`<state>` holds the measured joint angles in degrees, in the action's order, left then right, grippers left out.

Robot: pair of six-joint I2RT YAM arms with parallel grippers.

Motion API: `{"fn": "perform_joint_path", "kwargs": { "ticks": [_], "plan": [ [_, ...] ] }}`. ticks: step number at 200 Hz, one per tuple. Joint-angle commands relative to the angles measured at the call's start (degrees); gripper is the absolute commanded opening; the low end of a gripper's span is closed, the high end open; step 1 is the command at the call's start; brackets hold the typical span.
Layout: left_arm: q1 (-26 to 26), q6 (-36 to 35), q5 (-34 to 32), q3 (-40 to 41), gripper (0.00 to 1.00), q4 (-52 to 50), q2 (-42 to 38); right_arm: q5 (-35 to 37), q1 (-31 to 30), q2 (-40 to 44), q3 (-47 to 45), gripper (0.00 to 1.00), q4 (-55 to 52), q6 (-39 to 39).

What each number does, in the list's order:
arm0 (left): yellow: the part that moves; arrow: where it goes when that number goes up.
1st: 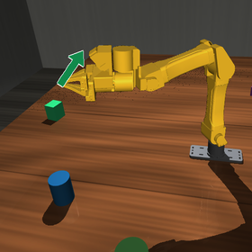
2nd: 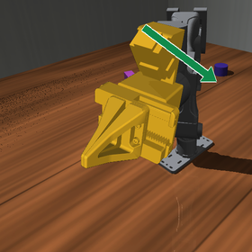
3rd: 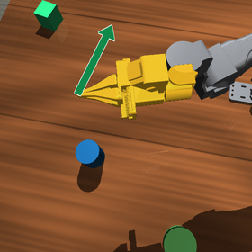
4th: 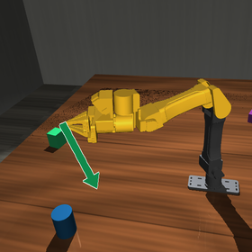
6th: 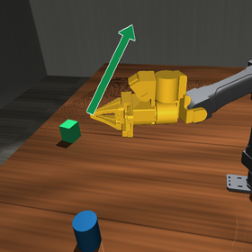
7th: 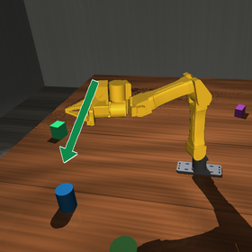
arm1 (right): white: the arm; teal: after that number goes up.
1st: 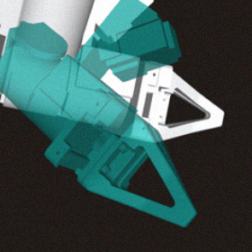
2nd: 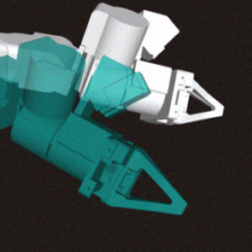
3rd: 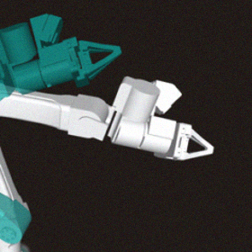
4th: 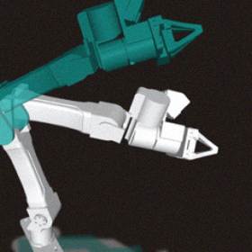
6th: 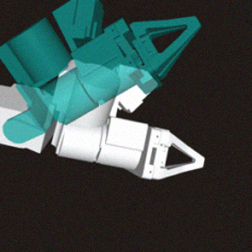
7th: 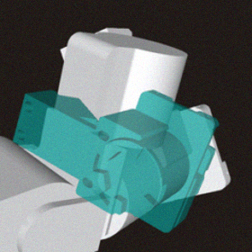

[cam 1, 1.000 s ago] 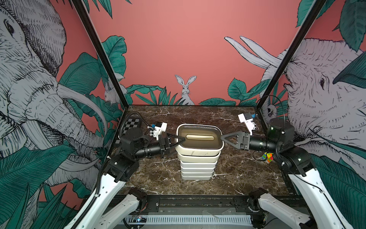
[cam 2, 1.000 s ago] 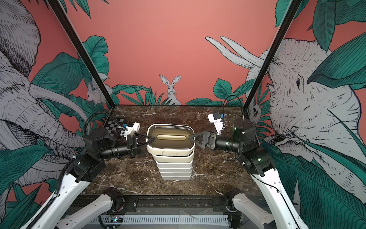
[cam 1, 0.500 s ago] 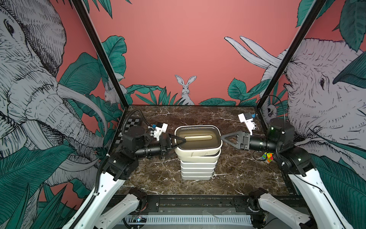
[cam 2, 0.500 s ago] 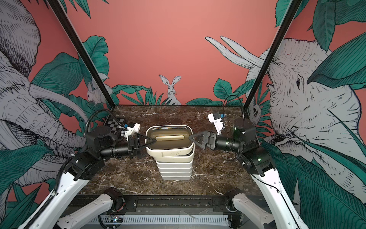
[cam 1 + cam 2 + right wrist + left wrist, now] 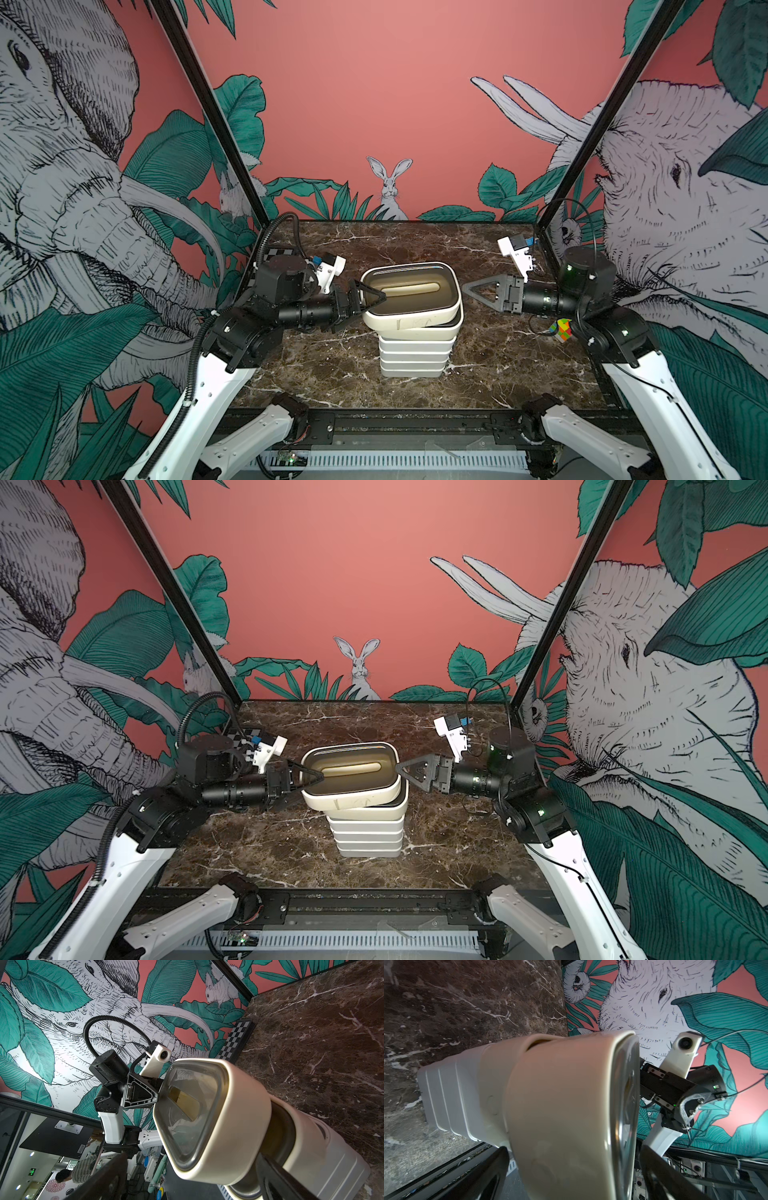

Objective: Stack the tissue boxes
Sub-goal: Place the tissue box at the tissue box.

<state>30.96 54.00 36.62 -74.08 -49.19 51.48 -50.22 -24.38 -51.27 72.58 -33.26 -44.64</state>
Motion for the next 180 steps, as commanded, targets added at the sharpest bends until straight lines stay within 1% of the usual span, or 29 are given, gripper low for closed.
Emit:
{"fn": "perform_joint_path", "kwargs": {
  "ticks": [1,27,56,83,98,113,144,154,173,175,180],
  "plan": [
    [-0.4,-4.5,-4.2,-2.7,0.99,-5.0,0.3,-1.1,-0.3,0.3,-0.1,0.97,2.2,0.3],
    [-0.4,-5.2,-4.6,-3.6,0.99,-4.7,1.0,-1.9,-0.3,-0.5,-0.2,0.97,2.8,0.1],
    [-0.3,-8.9,-8.7,-7.8,0.99,-10.8,2.2,-1.9,-0.3,-0.9,0.3,0.97,3.3,0.0],
    [-0.4,-10.0,-9.8,-9.9,0.99,-12.3,1.8,-1.9,-0.3,-1.0,0.5,0.97,3.3,0.1],
    [-0.3,-9.2,-8.3,-10.0,1.0,-11.1,1.7,-1.9,-0.3,-1.2,0.5,0.97,3.3,0.1],
    [-0.3,-7.8,-5.0,-9.8,0.99,-8.2,1.6,-1.9,-0.3,-1.5,0.5,0.97,3.6,0.2],
    [-0.4,-7.5,-4.1,-12.0,0.99,-6.0,1.7,-2.0,-0.3,-2.2,1.6,0.97,3.8,0.0],
    [-0.4,-7.1,-2.7,-11.3,1.0,-5.0,2.1,-2.0,-0.3,-2.3,1.8,0.97,3.6,0.2],
    [-0.4,-6.1,-2.6,-9.3,0.99,-1.1,2.0,-1.9,-0.3,-2.5,1.8,0.97,3.3,0.3],
    [-0.3,-5.9,-1.2,-9.0,0.99,-0.6,2.1,-1.9,-0.3,-2.5,1.7,0.97,3.2,0.3],
    [-0.4,-5.6,-0.5,-8.5,1.0,0.2,2.0,-1.9,-0.2,-2.5,1.7,0.97,3.2,0.3]
  ]
}}
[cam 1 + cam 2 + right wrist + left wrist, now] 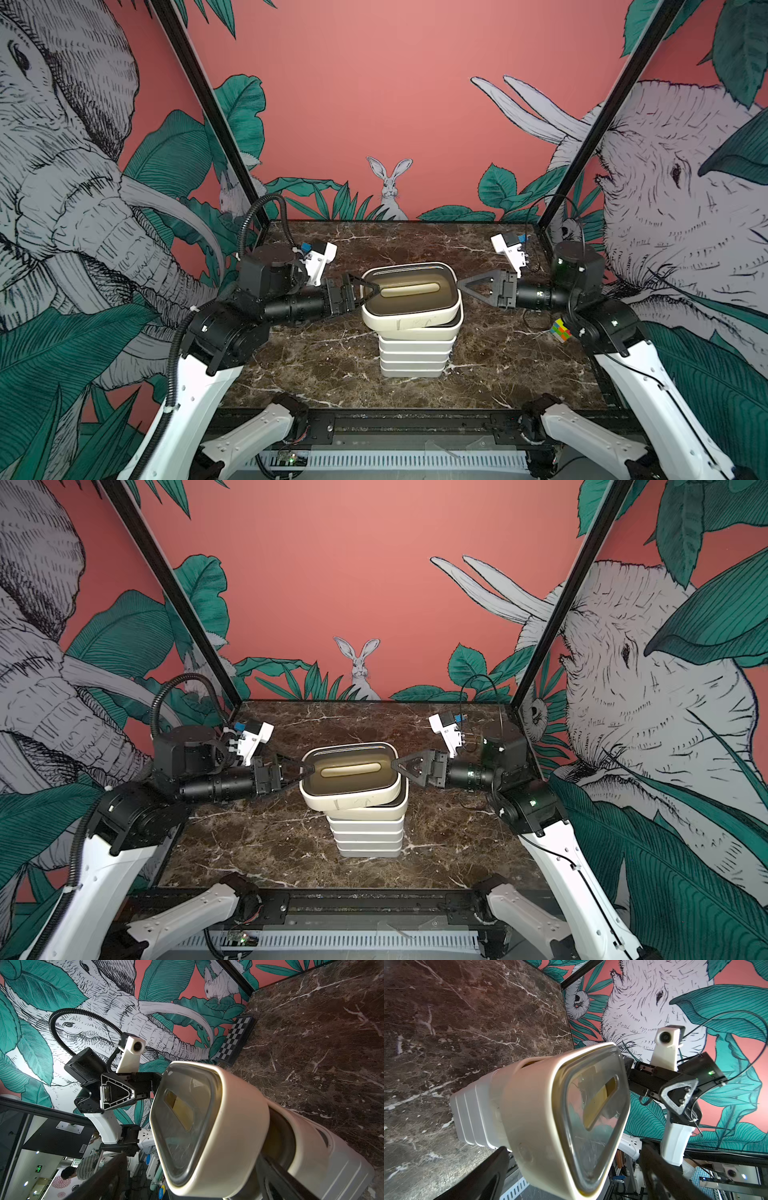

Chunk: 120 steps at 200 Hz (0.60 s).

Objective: Stack the tissue boxes
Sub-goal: Place the tissue box at the tissue box.

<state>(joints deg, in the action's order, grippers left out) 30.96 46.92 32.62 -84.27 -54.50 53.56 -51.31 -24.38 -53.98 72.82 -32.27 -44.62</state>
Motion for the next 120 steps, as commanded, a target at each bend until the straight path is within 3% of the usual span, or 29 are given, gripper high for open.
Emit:
{"fn": "perform_joint_path", "kwargs": {
  "ticks": [1,120],
  "plan": [
    [-0.4,1.5,3.5,1.7,1.0,5.7,-0.1,-0.8,-0.2,0.2,1.4,0.97,2.2,0.2],
    [-0.3,3.9,5.4,5.2,0.99,12.9,0.3,-0.7,-0.4,1.2,1.9,0.97,1.9,-0.3]
  ]
}}
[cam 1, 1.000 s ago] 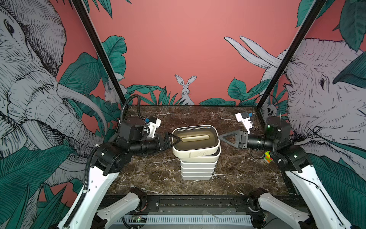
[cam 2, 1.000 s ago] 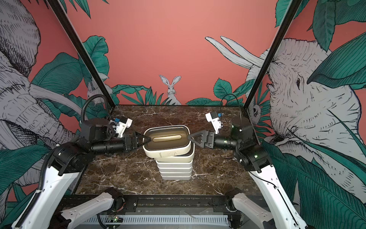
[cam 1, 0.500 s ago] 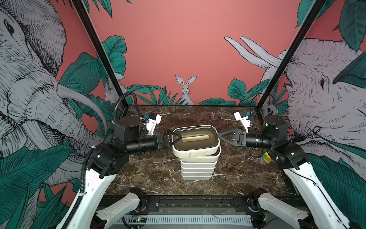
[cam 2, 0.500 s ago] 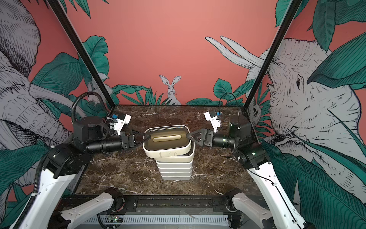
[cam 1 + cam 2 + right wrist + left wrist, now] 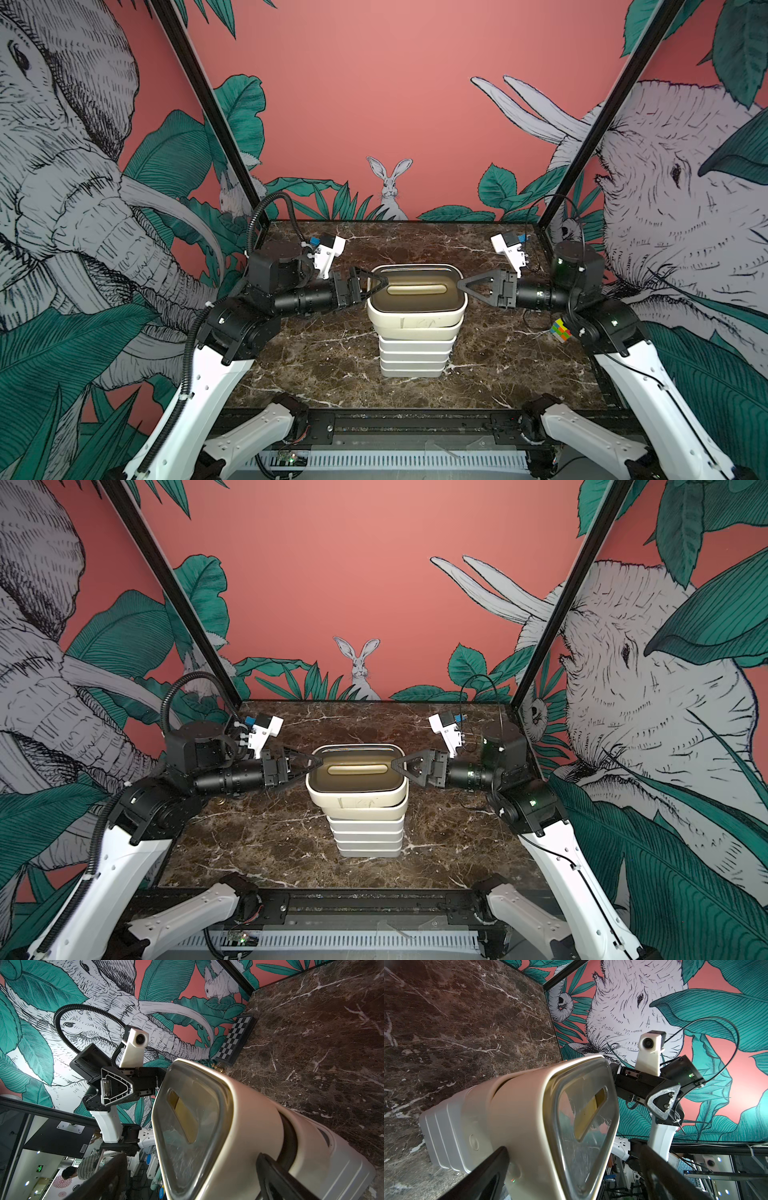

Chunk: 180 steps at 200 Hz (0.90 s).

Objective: Stack the tissue boxes
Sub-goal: Place the tissue box at the tissue box.

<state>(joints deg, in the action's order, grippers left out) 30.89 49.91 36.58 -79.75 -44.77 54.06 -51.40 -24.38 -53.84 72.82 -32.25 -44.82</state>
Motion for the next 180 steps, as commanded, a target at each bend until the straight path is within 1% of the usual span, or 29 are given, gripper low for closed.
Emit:
{"fn": "perform_joint_path", "kwargs": {
  "ticks": [1,56,111,161,166,180],
  "plan": [
    [-0.2,0.9,1.4,0.7,0.99,3.2,-0.3,-0.6,-0.4,1.1,2.0,0.97,1.9,-0.1],
    [-0.2,1.0,2.1,0.4,1.0,4.7,1.1,0.1,-0.4,2.0,2.0,0.97,0.5,0.5],
    [-0.2,1.9,2.4,1.4,1.0,5.4,0.8,0.7,-0.3,2.4,2.0,0.97,-0.2,1.0],
    [-0.2,-0.5,-0.4,0.7,1.0,1.7,-0.5,1.1,-0.3,1.8,2.0,0.97,-0.6,1.4],
    [-0.1,-0.7,-0.6,0.5,1.0,1.5,-0.3,1.5,-0.3,1.8,3.9,0.97,-1.3,1.9],
    [-0.2,-1.4,-0.9,-0.1,1.0,1.4,0.1,2.6,-0.4,1.6,5.1,0.98,-3.6,3.6]
  ]
}}
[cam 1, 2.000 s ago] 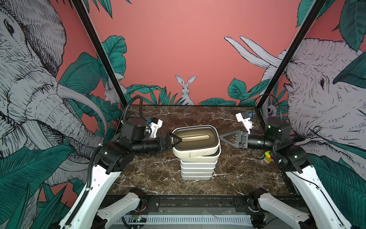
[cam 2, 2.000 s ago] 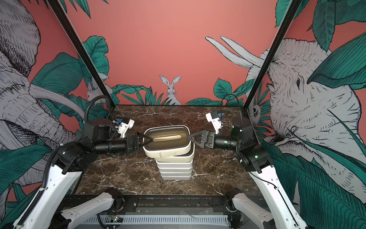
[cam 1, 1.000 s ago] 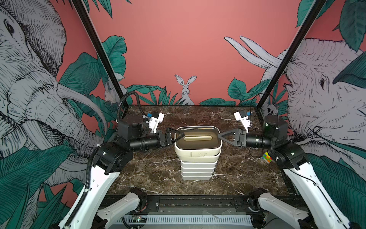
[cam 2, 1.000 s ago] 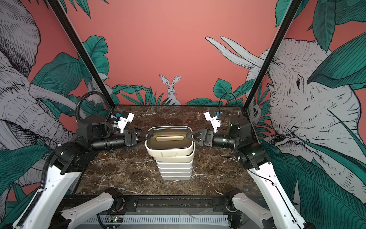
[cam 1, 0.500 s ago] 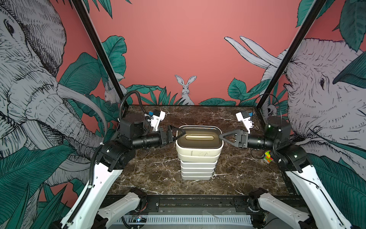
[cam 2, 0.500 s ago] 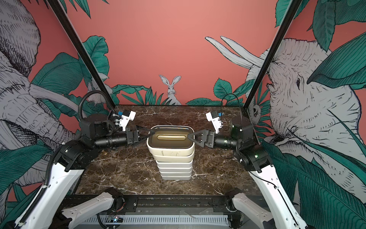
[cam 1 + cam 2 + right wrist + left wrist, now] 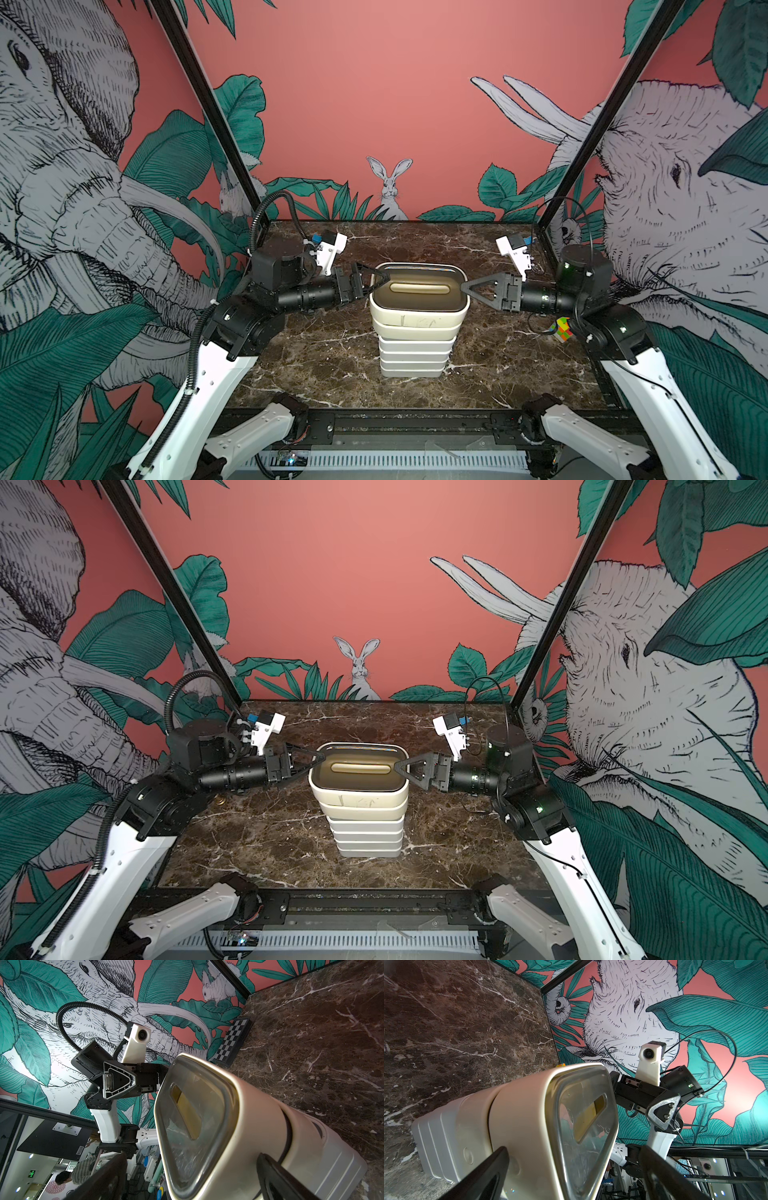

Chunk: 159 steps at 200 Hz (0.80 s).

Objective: Stack the tissue boxes
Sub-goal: Place the tissue box at the tissue box, then reset both arms

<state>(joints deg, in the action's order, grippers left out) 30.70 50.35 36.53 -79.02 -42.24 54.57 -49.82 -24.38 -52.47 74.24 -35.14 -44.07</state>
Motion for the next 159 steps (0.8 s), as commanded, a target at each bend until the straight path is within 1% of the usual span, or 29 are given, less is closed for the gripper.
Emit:
{"fn": "perform_joint_path", "kwargs": {
  "ticks": [1,11,16,30,44,58,70,86,94,101,111,120,125,133,140,148,159],
  "plan": [
    [0.0,-1.9,-0.9,-0.9,1.0,-1.1,-0.4,1.1,-0.4,0.3,3.8,0.98,-0.8,3.0],
    [0.0,-3.3,-1.6,-1.8,0.99,-2.4,-0.1,2.2,-0.3,0.0,4.8,0.98,-3.0,4.4],
    [0.0,-4.3,-4.1,-2.5,1.0,-3.4,-0.1,3.0,-0.3,-0.1,5.2,0.98,-4.0,5.2],
    [0.0,-6.5,-5.9,-4.2,0.99,-5.8,0.7,4.0,-0.2,-0.3,6.0,0.98,-6.1,6.5],
    [-0.1,-8.2,-7.4,-6.0,1.0,-7.6,1.8,6.8,0.4,-0.3,7.4,0.98,-9.4,8.8],
    [-0.4,-11.2,-10.9,-8.6,1.0,-9.2,2.6,9.2,1.8,-0.3,8.9,0.98,-12.7,11.0],
    [-1.5,-15.4,-17.1,-12.2,0.99,-12.9,3.7,11.8,3.6,-0.4,10.4,0.98,-15.3,13.1],
    [-3.4,-23.8,-27.2,-17.5,0.99,-18.7,6.0,16.1,6.9,-1.1,12.0,0.98,-18.5,16.4],
    [-4.8,-27.6,-32.7,-19.0,1.0,-20.6,7.2,19.1,9.0,-1.7,12.1,0.98,-19.6,18.2],
    [-6.0,-30.5,-38.2,-18.8,1.0,-21.1,8.0,23.6,10.7,-2.1,11.6,0.98,-20.5,19.9],
    [-8.5,-33.9,-44.2,-15.8,1.0,-19.4,8.4,29.5,13.2,-2.2,8.6,0.98,-19.6,21.9],
    [-11.3,-35.6,-48.1,-10.9,1.0,-16.3,8.6,34.1,16.4,-1.7,4.3,0.98,-16.3,22.7],
    [-14.0,-35.9,-48.0,-7.4,1.0,-13.3,8.5,36.0,18.3,-1.3,0.4,0.98,-13.5,22.6],
    [-18.0,-35.2,-45.3,-1.6,1.0,-8.6,8.4,37.1,22.2,-0.9,-5.4,0.98,-9.0,22.3],
    [-21.7,-34.3,-44.2,3.6,1.0,-4.0,8.5,38.8,24.7,-0.6,-10.3,0.98,-4.1,21.9],
    [-24.5,-34.1,-45.3,9.1,1.0,0.7,8.9,40.7,27.9,-0.4,-15.6,0.98,1.8,21.0],
    [-26.3,-35.3,-48.9,15.8,1.0,7.0,10.2,42.2,32.2,-0.7,-22.3,0.98,9.2,20.4]
  ]
}}
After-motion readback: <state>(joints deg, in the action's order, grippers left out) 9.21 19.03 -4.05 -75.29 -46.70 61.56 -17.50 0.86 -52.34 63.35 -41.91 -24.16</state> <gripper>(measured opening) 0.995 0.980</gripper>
